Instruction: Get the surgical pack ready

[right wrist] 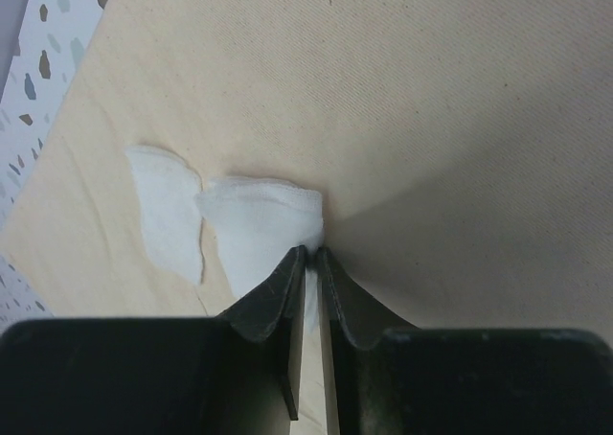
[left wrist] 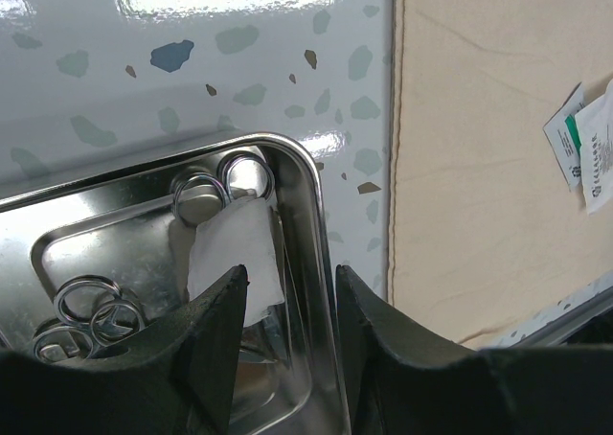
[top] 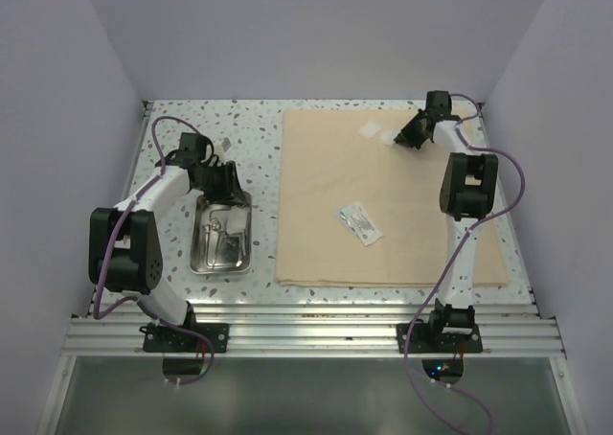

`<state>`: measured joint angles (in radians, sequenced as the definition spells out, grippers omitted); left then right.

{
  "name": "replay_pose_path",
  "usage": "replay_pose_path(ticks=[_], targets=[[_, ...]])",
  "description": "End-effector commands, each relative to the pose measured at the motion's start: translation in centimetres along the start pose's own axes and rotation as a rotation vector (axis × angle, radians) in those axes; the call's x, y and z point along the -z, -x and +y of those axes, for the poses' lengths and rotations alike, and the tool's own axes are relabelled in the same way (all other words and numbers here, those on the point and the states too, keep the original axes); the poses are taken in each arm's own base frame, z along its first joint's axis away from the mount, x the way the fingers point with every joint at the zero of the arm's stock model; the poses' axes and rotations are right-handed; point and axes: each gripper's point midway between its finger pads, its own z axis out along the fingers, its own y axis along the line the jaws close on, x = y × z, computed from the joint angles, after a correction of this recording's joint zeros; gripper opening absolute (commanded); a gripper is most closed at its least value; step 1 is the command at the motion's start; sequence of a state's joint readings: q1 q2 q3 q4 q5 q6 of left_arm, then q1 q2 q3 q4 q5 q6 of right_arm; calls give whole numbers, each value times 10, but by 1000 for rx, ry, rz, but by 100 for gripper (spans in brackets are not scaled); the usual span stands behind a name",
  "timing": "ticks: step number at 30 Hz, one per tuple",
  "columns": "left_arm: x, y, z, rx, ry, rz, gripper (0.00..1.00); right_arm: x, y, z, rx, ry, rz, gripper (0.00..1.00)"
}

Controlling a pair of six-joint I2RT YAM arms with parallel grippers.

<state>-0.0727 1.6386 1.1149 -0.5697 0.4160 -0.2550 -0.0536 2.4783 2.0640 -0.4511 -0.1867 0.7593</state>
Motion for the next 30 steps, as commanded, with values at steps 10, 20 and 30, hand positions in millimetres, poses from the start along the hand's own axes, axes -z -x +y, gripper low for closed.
replay_pose_path(ticks=[10,20,30], targets=[[2,7,-4,21,-23,-27,46,-5,-3,7,24,19,-1,0],[0,5,-8,25,-49,-24,46,36,10,43,-7,127,-79,0],[1,4,-8,12,-52,-25,46,64,8,60,6,159,-117,0]])
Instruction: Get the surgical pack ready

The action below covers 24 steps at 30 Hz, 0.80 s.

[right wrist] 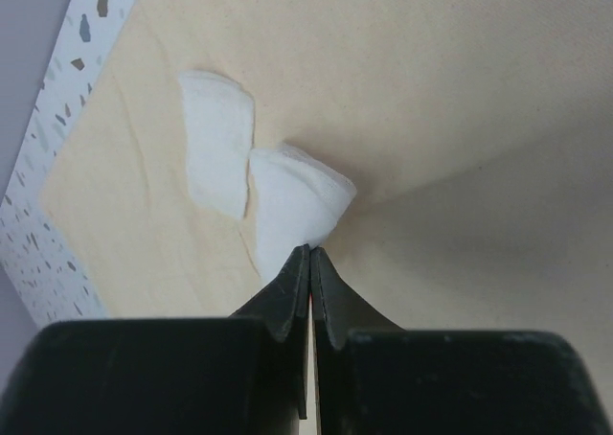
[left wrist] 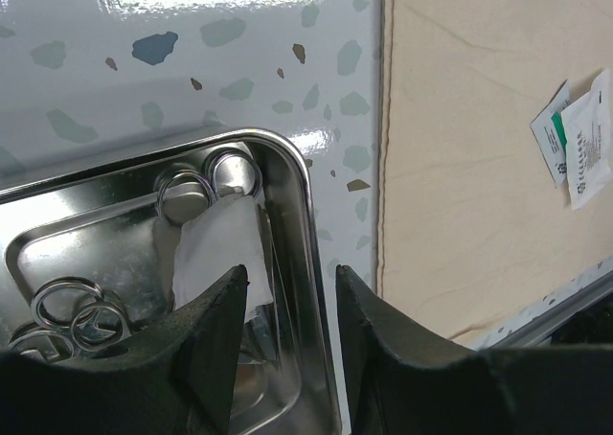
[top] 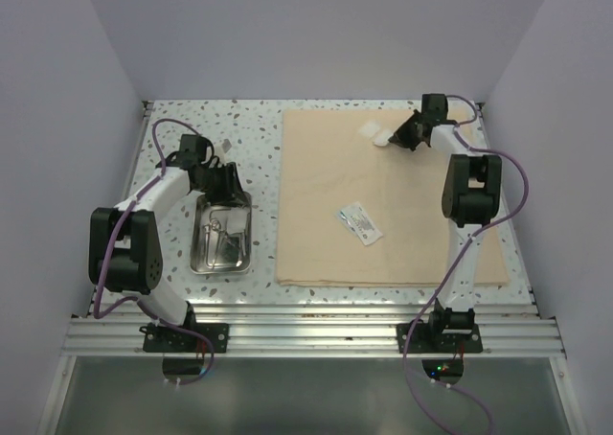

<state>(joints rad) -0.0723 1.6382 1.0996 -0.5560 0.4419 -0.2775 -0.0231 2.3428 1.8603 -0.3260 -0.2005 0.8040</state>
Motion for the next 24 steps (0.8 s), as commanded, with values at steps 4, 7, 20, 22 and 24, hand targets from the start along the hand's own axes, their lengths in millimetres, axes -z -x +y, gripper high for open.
replay_pose_path(ticks=[4,7,20,22,24], targets=[[3,7,-5,-14,-29,-29,46,42,28,55,19,116,-100,0],[2,7,-5,-15,-30,-27,46,39,20,73,41,148,-85,0],[1,7,-1,-13,-22,-19,46,10,13,126,34,243,-56,0],[0,7,-1,-12,-21,-17,46,7,15,130,19,256,-57,0],[-1,6,0,-8,-19,-12,46,-2,15,128,16,251,-54,0]])
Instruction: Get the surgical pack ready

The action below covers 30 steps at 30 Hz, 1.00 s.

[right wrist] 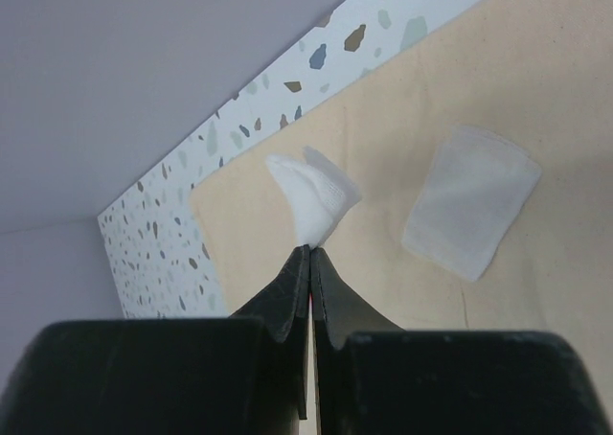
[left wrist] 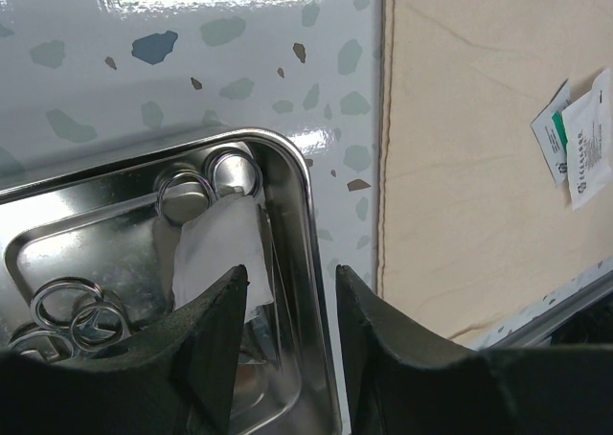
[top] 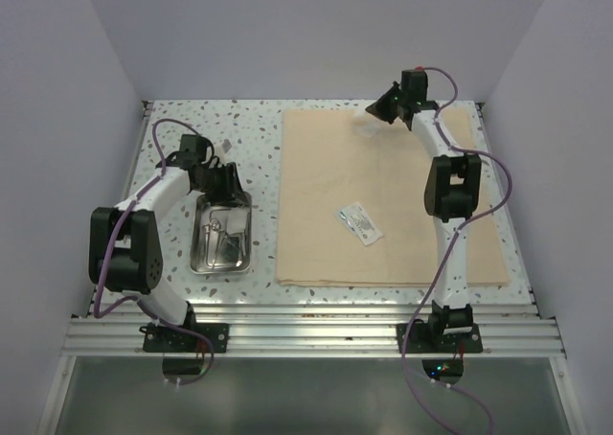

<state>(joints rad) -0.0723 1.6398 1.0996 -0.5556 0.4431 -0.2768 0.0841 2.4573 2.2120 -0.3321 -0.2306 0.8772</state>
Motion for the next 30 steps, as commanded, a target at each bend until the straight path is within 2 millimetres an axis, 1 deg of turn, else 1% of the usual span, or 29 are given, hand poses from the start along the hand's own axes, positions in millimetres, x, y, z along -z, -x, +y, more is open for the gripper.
replay_pose_path(ticks=[1,2,4,5,7,9,11,12,16,21,30], targets=[[-1,6,1,-7,-17,-12,46,-8,5,1,-36,12,3,0],[-1,6,1,-7,-17,-12,46,-10,4,0,-39,12,10,0],[-1,7,2,-7,-15,-12,46,-18,0,-9,-41,-2,21,0],[0,7,2,-7,-15,-13,46,-20,2,-12,-48,-7,23,0],[0,8,3,-4,-14,-10,46,-24,-3,-26,-61,-39,41,0],[0,7,4,-6,-12,-8,46,-26,-7,-34,-61,-57,51,0],[-1,8,4,-6,-12,-9,46,-23,-6,-36,-52,-65,51,0],[-1,8,5,-4,-10,-8,46,-23,-8,-42,-58,-79,58,0],[-2,10,6,-4,-13,-5,46,-21,-3,-54,-53,-101,55,0],[-5,11,7,-7,-17,3,46,-21,1,-54,-45,-102,48,0],[-4,10,9,-9,-14,5,46,-22,-2,-65,-44,-131,66,0]])
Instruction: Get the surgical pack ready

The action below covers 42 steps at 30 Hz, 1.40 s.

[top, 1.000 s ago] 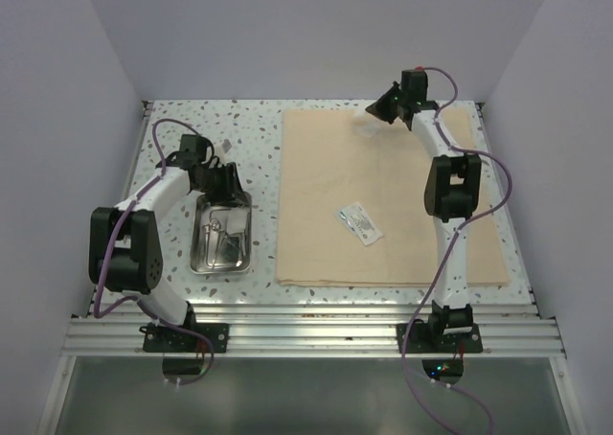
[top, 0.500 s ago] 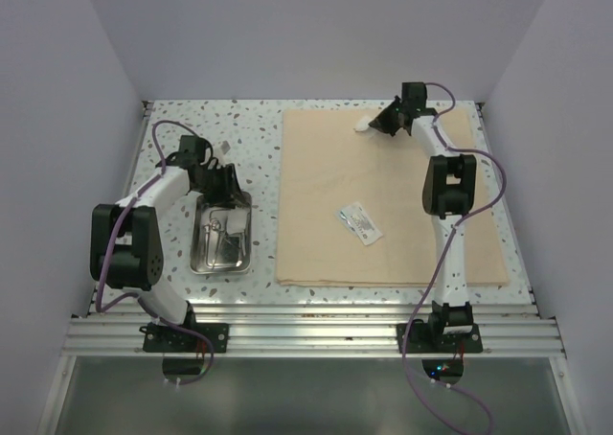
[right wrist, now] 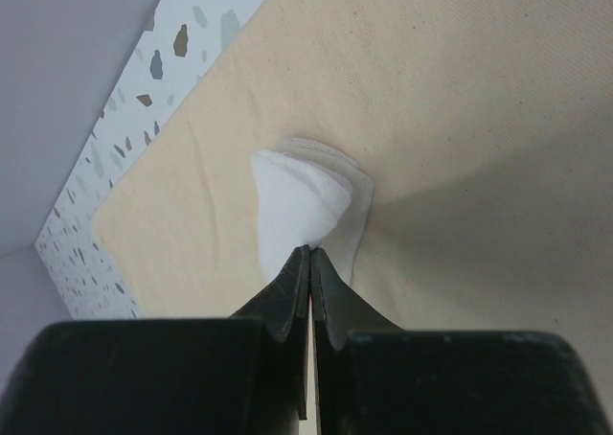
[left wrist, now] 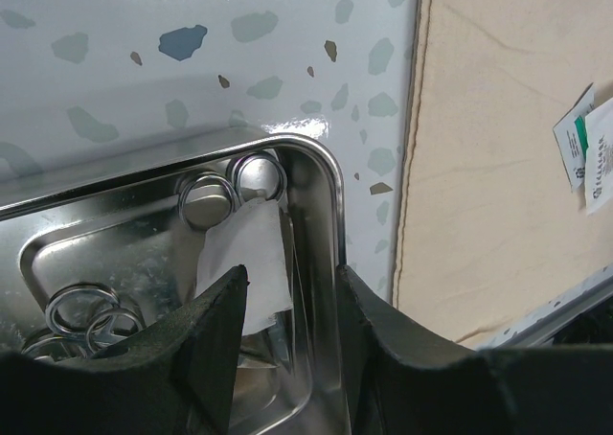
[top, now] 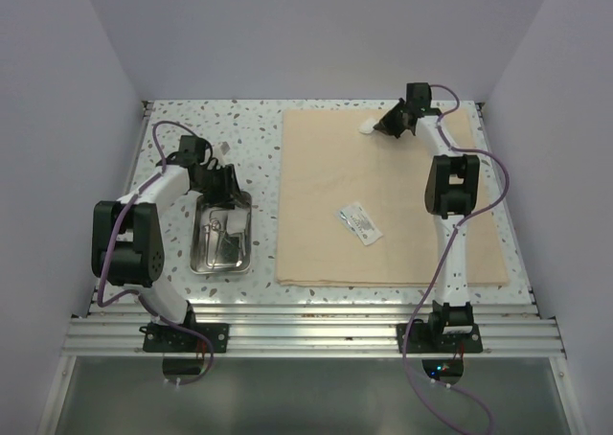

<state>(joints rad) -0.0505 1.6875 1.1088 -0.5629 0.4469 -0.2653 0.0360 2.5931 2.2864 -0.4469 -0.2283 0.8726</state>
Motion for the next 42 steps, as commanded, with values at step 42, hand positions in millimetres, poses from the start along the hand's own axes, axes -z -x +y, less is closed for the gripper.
replay_pose_path(ticks=[42], targets=[[4,7,-4,-9,-42,-18,46,-10,-12,-15,70,-36,26,32]])
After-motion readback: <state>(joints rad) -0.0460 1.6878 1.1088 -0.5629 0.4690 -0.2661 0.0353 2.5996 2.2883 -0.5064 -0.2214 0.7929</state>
